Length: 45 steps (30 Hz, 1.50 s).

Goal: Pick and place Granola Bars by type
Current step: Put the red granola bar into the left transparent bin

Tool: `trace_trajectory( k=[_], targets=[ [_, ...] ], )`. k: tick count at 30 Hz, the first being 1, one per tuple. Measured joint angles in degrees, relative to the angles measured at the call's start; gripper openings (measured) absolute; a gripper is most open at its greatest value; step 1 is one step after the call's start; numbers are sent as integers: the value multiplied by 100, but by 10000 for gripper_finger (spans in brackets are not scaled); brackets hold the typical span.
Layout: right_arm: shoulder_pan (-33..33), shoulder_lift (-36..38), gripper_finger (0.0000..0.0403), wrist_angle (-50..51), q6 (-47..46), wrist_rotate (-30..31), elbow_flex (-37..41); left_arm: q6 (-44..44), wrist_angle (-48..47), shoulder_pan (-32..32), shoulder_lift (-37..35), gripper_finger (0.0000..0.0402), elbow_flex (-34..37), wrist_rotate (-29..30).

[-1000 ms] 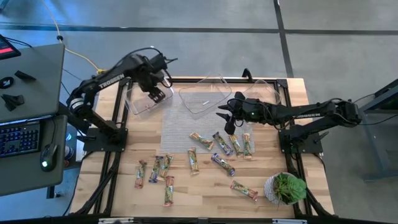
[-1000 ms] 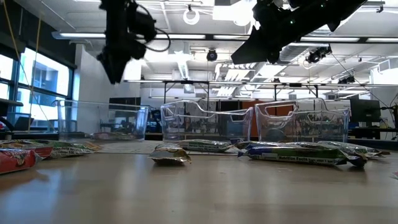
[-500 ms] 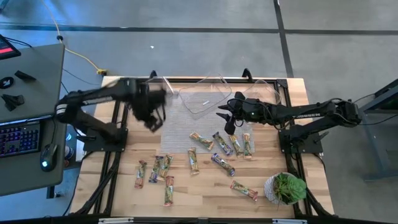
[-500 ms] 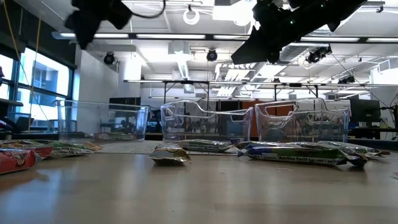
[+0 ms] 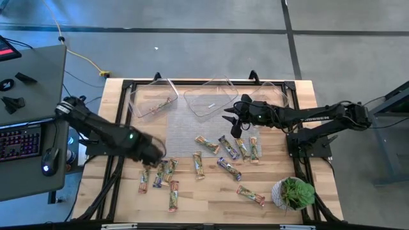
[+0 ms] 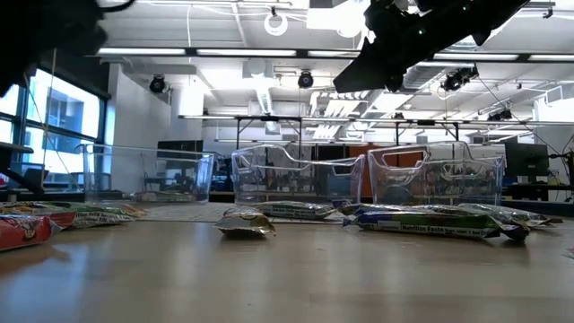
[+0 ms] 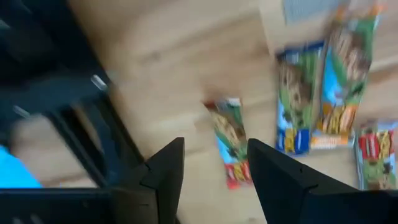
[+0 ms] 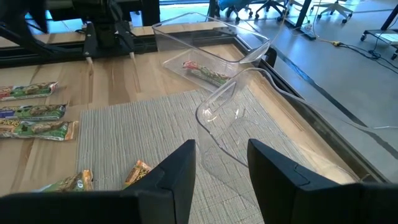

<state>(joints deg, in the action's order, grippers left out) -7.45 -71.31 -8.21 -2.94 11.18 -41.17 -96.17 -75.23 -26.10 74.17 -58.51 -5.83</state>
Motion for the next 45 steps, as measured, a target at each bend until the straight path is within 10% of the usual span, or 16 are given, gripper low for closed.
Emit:
trace_trajectory(
  k=[10, 45],
  targets=[
    [0, 0, 129, 0, 31, -1, 0, -1488, 2415, -1203, 0, 169, 1059, -84],
    [0, 2, 129, 31, 192, -86, 0, -1856, 3503, -1481, 232, 169, 2257, -264]
  ],
)
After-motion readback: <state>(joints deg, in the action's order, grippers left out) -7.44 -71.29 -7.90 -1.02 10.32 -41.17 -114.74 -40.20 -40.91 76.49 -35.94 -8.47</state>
